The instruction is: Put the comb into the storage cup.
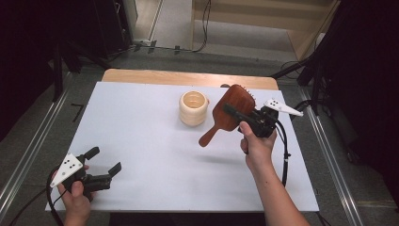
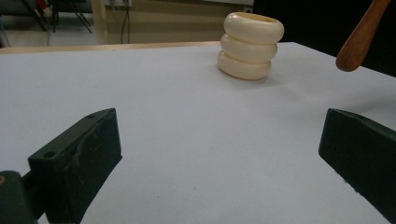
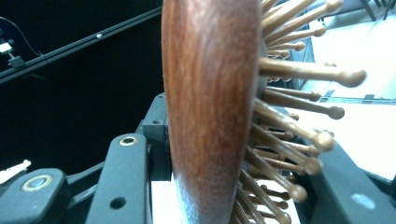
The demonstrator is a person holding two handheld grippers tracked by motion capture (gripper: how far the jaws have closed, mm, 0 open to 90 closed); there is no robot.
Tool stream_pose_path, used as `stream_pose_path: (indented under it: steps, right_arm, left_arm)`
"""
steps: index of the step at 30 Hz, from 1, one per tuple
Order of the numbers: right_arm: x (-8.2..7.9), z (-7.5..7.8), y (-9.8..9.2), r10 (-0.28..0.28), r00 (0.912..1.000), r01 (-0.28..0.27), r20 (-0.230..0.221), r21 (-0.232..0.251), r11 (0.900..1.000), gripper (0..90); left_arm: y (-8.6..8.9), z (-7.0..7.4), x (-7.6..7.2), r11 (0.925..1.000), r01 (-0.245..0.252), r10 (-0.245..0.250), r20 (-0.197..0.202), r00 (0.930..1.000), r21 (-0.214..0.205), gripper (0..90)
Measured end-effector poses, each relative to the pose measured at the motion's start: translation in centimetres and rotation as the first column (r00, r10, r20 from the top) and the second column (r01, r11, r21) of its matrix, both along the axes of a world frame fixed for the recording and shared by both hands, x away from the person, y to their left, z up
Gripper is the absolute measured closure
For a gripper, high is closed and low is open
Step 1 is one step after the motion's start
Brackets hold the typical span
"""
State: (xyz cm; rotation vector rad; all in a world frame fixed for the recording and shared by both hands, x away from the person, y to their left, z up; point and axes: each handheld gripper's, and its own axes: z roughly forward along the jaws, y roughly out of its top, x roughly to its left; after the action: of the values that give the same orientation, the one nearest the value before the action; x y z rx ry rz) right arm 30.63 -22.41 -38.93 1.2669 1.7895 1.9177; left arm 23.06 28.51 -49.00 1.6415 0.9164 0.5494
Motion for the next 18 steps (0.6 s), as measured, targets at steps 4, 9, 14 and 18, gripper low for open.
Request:
stream_pose_path:
  steps: [4,9,14,18]
  right_arm:
    - [0.4,0.5,0.0,-0.002,1.0000,0.002,0.007,-0.003,1.0000,53.0]
    - [0.8,1.0,0.1,0.002,0.9997,-0.002,0.024,-0.008,1.0000,52.9]
    - [1.1,1.4,0.0,-0.003,0.9996,0.004,0.030,-0.006,1.0000,52.9]
    - [1.4,1.7,0.0,-0.006,0.9995,0.006,0.032,-0.012,0.9999,53.0]
  left_arm:
    - [0.1,0.0,0.0,1.0000,-0.005,0.005,-0.002,1.0000,-0.008,0.0]
    - [0.1,0.0,0.1,1.0000,-0.004,0.004,-0.005,1.0000,-0.009,0.0]
    - [0.1,0.0,0.1,0.9999,-0.001,0.001,-0.010,1.0000,-0.017,0.0]
    - [0.1,-0.1,0.1,0.9999,0.000,-0.001,-0.012,0.9999,-0.016,0.0]
